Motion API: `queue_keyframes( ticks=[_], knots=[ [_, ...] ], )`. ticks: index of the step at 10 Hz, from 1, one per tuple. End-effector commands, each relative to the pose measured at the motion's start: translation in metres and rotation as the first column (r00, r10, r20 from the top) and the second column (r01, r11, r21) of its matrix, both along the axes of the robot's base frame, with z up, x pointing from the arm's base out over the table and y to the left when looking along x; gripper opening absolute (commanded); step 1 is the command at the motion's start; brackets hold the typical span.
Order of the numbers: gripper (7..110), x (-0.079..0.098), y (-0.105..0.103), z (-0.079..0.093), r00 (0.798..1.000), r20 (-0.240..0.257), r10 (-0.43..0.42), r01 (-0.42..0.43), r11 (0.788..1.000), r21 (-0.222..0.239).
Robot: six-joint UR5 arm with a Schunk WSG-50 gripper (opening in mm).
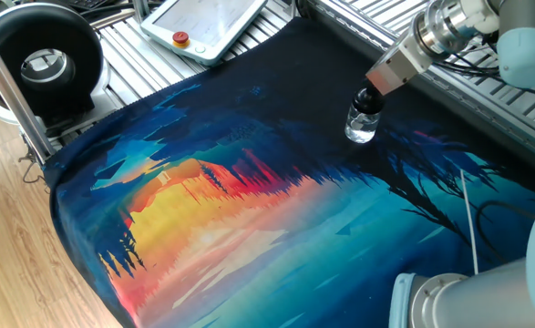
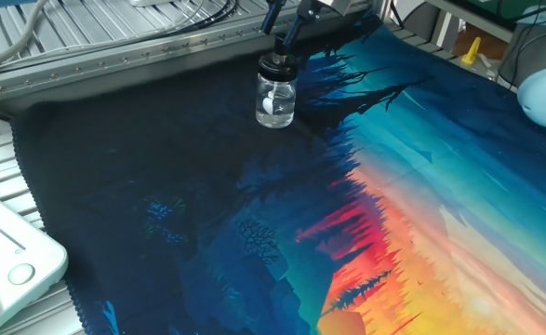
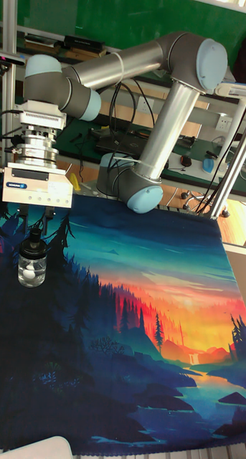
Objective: Unscrew the lid from the jar
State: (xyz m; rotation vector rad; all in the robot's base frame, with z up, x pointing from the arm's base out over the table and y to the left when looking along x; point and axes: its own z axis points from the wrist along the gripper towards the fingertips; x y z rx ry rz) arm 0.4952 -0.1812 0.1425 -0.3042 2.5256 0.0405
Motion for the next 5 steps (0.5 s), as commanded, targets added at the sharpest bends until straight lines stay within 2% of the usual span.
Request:
queue_keyframes(
  ticks=[1, 5],
  knots=[
    [22, -0.0001, 0.0008, 0.0023, 1.000, -0.010, 0.014, -0.014, 1.000, 0.004],
    [22, -0.0003, 0.0058, 0.0007, 0.999, -0.012, 0.030, -0.030, 0.999, 0.015]
  ],
)
